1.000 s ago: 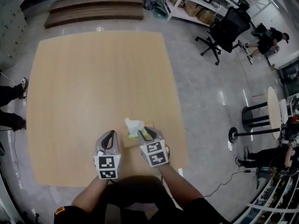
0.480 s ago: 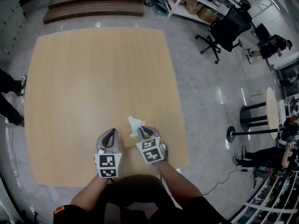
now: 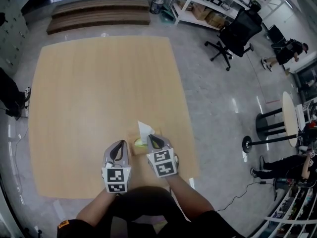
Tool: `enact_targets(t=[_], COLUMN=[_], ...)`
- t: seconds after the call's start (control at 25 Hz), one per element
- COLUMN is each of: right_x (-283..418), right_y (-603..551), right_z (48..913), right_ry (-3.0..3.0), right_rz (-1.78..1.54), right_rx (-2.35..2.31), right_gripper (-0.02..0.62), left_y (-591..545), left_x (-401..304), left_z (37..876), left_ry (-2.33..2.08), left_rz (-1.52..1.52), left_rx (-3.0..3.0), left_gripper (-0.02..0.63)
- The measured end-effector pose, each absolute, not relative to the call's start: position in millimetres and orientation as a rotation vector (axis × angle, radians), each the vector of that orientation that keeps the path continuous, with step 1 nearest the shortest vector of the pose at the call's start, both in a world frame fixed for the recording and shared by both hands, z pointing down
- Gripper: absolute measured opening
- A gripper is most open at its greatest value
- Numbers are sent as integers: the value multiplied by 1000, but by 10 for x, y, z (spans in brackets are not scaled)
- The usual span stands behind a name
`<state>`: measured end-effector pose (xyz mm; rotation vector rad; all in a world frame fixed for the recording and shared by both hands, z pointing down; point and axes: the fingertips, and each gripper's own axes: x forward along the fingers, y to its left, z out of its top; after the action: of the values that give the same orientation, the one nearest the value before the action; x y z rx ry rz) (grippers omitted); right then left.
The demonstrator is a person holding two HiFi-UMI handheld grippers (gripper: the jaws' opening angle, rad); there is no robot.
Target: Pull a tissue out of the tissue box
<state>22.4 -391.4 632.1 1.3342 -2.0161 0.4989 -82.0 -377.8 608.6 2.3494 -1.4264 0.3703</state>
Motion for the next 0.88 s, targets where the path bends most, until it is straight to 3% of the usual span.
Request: enact_targets(t=[0.48,0.88], right_x=[551,696], right_y=[-3598,-2889], right_z=[5420,5302], right_ry=[-2239,-2390], right_rz=[324,305], right_rx=[1569,1523], right_gripper=[-2,-3], left_y=[-3355,-2648], left_x=[-600,-399], left_z=[5749,5588], left_ry=[-1535,-1681], left_rz=[349,357], left_rx=[2417,2425], left_gripper=[18,18])
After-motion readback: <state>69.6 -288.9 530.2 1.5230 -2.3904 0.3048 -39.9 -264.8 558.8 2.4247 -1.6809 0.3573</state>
